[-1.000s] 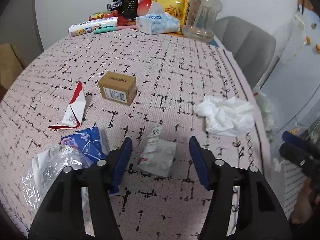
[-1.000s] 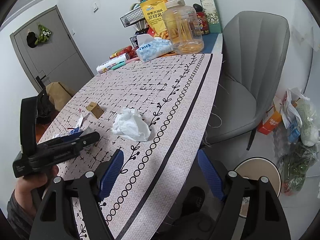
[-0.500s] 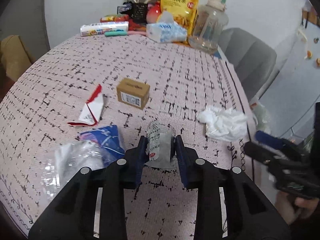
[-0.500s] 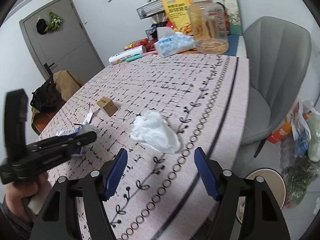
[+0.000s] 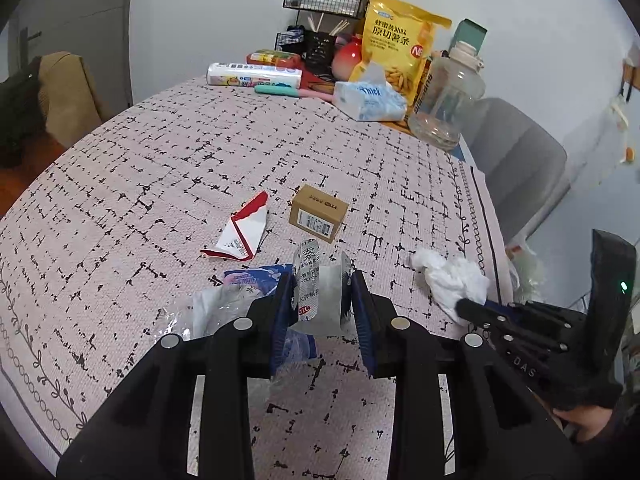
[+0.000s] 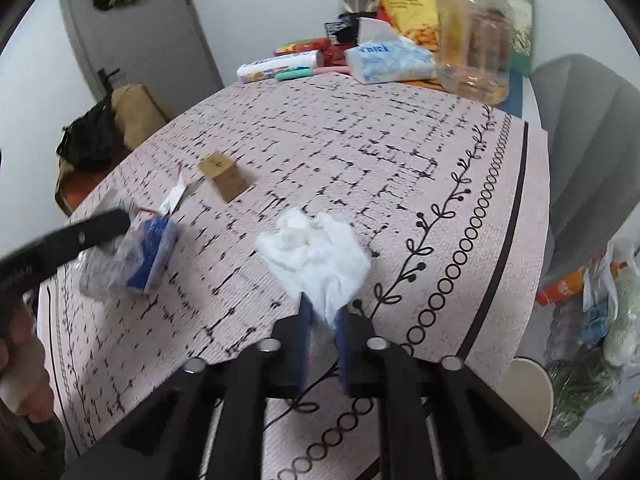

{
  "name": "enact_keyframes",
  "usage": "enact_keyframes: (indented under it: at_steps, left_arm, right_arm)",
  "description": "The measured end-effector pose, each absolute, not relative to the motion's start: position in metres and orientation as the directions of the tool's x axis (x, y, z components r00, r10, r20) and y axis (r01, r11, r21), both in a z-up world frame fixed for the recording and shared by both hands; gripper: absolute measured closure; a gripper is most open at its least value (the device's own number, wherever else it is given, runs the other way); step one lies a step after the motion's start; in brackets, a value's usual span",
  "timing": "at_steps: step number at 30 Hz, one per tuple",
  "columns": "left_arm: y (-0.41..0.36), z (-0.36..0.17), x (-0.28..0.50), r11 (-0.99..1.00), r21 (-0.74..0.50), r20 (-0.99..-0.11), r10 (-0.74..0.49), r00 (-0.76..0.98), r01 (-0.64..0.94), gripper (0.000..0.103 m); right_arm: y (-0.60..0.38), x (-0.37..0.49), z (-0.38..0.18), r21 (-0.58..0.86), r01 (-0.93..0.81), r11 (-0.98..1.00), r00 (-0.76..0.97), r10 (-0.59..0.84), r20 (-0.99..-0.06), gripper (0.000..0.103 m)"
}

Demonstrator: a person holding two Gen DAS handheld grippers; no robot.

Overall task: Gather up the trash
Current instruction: 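Grasp the white tissue with the right gripper while the left holds the paper, move toward bin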

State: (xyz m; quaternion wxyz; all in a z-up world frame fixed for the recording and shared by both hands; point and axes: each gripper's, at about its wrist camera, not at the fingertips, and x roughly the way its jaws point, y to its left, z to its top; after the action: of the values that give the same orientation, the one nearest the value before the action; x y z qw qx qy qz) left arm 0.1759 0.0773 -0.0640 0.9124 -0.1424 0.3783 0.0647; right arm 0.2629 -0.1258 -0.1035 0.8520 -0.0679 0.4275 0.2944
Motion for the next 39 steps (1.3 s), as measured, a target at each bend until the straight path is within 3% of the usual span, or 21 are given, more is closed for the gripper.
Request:
enact_keyframes:
  at_steps: [22,39]
  left_arm:
    - [-0.027,-0.059,0.193,0.977,-0.214,-0.698,-0.138,0.703,-0.02,0.073]
    - [-0.151,-0.071,0.244,0.961,-0.189,-0.743,-0.273,0.611,0.2,0.073]
  right_arm:
    - [-0.242,0.229,-0.072,0.234,-0.382,0.894,0.585,0.43,-0.687,0.1]
    - [-0.381,0.24,-0.122,0.288,-0.098,0.953,0.627,0.284,-0.726,0.1]
